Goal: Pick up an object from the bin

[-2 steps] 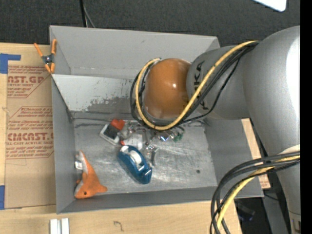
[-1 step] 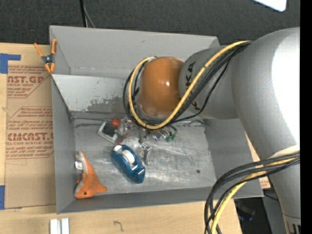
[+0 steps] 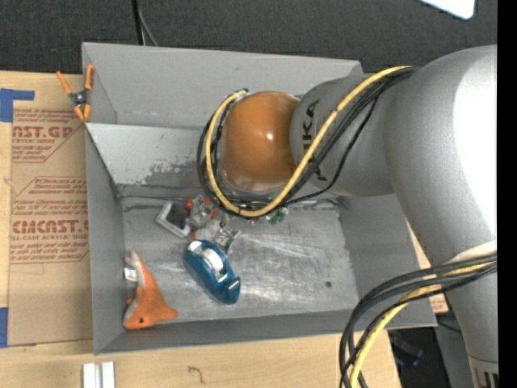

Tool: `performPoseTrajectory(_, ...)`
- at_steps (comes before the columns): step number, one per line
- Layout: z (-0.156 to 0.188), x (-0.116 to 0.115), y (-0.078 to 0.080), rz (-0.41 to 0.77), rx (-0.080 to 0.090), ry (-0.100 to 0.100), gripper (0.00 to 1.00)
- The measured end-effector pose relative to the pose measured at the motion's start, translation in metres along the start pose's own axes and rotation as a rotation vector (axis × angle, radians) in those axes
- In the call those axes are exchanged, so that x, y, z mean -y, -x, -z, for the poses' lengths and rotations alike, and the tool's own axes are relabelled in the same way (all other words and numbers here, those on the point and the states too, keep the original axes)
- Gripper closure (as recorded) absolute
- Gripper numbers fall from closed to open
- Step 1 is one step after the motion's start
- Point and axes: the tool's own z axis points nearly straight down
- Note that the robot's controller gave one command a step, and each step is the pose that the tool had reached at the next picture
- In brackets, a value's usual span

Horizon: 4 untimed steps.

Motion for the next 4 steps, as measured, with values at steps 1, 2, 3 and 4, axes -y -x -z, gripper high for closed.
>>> performPoseTrajectory(1,0.0001,0.0000,-0.0001,0.000,0.000,0.000,1.00)
performPoseTrajectory(2,0.0001,0.0001,-0.0001,0.000,0.000,0.000,1.00)
performPoseTrajectory(3,0.0002,0.0001,-0.0001,0.000,-0.001,0.000,1.00)
performPoseTrajectory(4,0.0003,0.0001,-0.0001,0.000,-0.001,0.000,1.00)
